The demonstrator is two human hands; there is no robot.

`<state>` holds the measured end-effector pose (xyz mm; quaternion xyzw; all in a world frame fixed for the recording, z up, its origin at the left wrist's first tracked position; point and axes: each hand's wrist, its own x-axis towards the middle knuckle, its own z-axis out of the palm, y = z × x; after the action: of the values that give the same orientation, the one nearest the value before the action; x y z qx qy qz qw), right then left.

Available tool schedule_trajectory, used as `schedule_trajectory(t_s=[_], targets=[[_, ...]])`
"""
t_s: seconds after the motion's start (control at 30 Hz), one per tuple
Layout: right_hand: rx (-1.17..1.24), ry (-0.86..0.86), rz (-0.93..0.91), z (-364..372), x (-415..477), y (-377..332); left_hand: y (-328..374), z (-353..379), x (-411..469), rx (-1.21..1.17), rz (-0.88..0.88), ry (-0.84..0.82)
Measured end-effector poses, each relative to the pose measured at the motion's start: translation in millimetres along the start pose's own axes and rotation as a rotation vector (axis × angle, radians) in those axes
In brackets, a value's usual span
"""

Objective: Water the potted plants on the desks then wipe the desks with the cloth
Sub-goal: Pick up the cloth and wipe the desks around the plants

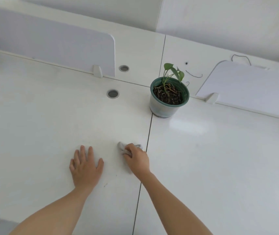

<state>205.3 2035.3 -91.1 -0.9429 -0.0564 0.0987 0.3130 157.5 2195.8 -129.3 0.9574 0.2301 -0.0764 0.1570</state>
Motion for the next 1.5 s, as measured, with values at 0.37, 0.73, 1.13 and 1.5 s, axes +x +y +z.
schedule_trajectory(t_s=[0.37,0.73,1.13,1.5], targets=[[0.527,0.072,0.248,-59.4,-87.7,16.1,-20.5,-55.6,-14.4,-0.846,-0.053,-0.047],[0.581,-0.239,0.113,-20.0,-130.8,-19.2,-87.3,-40.3,-165.7,-1.074,-0.386,-0.138],[0.398,-0.817,-0.210,65.7,-177.6,-85.6,-134.9,-36.0,-263.4,-0.947,-0.611,0.032],[0.195,-0.776,-0.143,177.5,-225.9,-155.9,-293.9,-64.5,-297.1,-1.071,-0.796,0.235]])
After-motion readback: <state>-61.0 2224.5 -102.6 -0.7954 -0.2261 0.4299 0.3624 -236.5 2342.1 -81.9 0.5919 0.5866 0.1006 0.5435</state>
